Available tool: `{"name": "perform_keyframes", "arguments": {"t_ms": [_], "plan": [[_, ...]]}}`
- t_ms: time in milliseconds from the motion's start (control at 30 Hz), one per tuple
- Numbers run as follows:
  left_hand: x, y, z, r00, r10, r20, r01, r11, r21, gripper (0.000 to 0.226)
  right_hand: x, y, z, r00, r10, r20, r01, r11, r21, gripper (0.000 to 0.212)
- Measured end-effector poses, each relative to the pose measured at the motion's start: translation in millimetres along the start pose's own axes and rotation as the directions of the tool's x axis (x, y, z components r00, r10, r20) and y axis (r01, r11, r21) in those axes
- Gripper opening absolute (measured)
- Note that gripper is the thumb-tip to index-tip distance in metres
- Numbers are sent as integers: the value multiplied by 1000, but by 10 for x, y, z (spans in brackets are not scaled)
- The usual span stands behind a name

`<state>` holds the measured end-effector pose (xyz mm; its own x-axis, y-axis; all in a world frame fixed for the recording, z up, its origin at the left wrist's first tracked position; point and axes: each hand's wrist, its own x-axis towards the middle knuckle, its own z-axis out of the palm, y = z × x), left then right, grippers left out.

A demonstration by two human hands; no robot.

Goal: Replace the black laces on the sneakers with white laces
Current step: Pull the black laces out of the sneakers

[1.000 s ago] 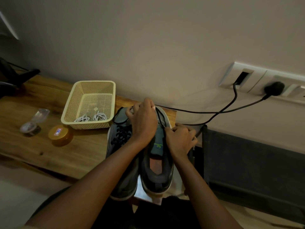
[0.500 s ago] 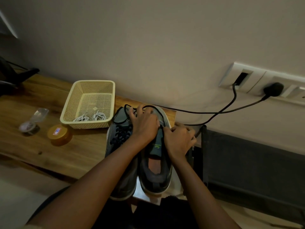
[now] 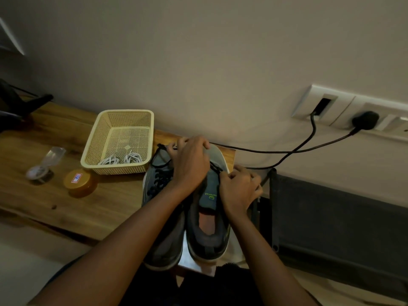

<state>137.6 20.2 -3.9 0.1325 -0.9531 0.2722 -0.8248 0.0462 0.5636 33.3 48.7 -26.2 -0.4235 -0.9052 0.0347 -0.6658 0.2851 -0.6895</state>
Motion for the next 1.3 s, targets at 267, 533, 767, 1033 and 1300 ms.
{"name": "perform_keyframes", "arguments": {"t_ms": [267,533,767,1033,1300], "plan": [[-79,45,9,950,34,310,-132,945,300,14,14,4,13,998,57,-7,-56,996,66,27],[-58,54,74,982,-13,190,-50,945,322,22,-1,14,9,993,121,-11,-119,989,86,23],[-47,-10,26,989,-113,-99,125,984,127,13,3,43,7,993,117,3,-116,987,112,22],[-131,88,38,962,92,257,-157,956,246,19,41,13,-1,993,115,14,-116,989,93,24],[-122,100,38,953,-13,303,-84,949,304,12,53,7,-2,997,80,20,-82,988,127,22]]}}
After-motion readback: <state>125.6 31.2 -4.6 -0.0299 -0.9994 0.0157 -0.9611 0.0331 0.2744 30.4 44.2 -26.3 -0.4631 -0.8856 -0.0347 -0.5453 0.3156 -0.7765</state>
